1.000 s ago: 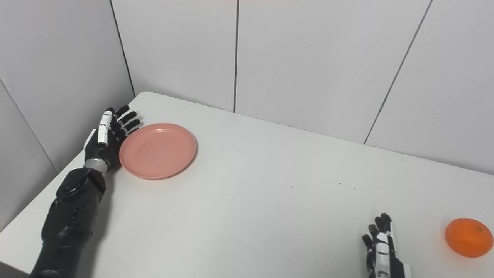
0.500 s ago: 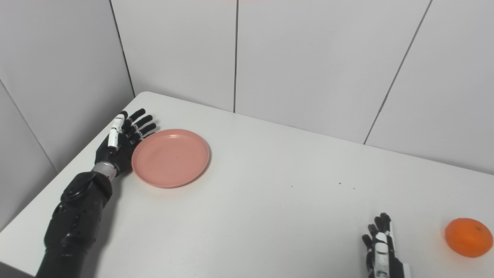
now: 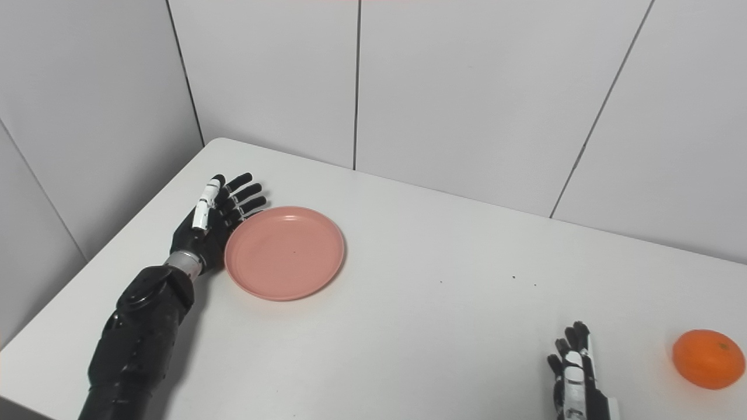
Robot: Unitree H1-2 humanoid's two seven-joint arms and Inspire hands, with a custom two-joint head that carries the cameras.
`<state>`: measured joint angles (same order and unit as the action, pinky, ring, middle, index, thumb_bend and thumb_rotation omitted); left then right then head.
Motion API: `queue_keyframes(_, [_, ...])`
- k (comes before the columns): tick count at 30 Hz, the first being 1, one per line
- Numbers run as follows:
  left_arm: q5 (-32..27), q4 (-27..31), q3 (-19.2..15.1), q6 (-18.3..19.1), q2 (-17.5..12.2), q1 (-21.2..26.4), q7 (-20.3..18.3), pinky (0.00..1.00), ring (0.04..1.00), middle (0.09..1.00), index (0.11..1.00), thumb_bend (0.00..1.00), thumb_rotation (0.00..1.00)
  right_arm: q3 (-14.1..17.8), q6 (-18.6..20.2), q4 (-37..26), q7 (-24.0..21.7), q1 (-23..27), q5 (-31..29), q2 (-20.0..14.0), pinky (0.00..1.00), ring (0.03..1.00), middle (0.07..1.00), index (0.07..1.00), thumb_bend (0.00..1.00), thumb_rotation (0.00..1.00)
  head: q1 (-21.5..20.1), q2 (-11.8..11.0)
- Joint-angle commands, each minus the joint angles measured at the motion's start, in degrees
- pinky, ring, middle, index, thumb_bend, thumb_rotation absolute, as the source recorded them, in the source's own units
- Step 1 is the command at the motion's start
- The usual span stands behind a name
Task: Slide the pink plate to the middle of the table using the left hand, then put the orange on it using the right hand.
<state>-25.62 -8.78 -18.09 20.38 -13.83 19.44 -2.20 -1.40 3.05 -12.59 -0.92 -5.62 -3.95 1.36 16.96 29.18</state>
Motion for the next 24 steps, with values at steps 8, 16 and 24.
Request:
queue_keyframes(8, [0.78, 3.00, 3.09, 0.78, 2.04, 0.87, -0.72, 0.79, 0.815, 0.823, 0.806, 0.33, 1.00, -0.02, -1.33, -1.33, -0.21, 0.69, -0.06, 0.24, 1.00, 0.985, 0.997, 0.999, 0.19, 1.00, -0.66, 0.25])
queue_keyframes(16, [1.80, 4.22, 4.99, 2.45, 3.85, 1.05, 0.29, 0.81, 0.824, 0.833, 0.826, 0.35, 1.00, -0.31, -0.37, -1.95, -0.06, 0.60, 0.64, 0.26, 1.00, 0.988, 1.000, 1.000, 0.19, 1.00, -1.47, 0.71])
queue_keyframes(24, [2.79, 4.76, 6.27, 4.05, 5.51, 1.69, 0.71, 0.79, 0.809, 0.816, 0.806, 0.35, 1.00, -0.38, -0.75, -1.91, 0.38, 0.83, 1.22, 0.70, 1.00, 0.980, 0.993, 0.993, 0.20, 1.00, -2.20, 1.01])
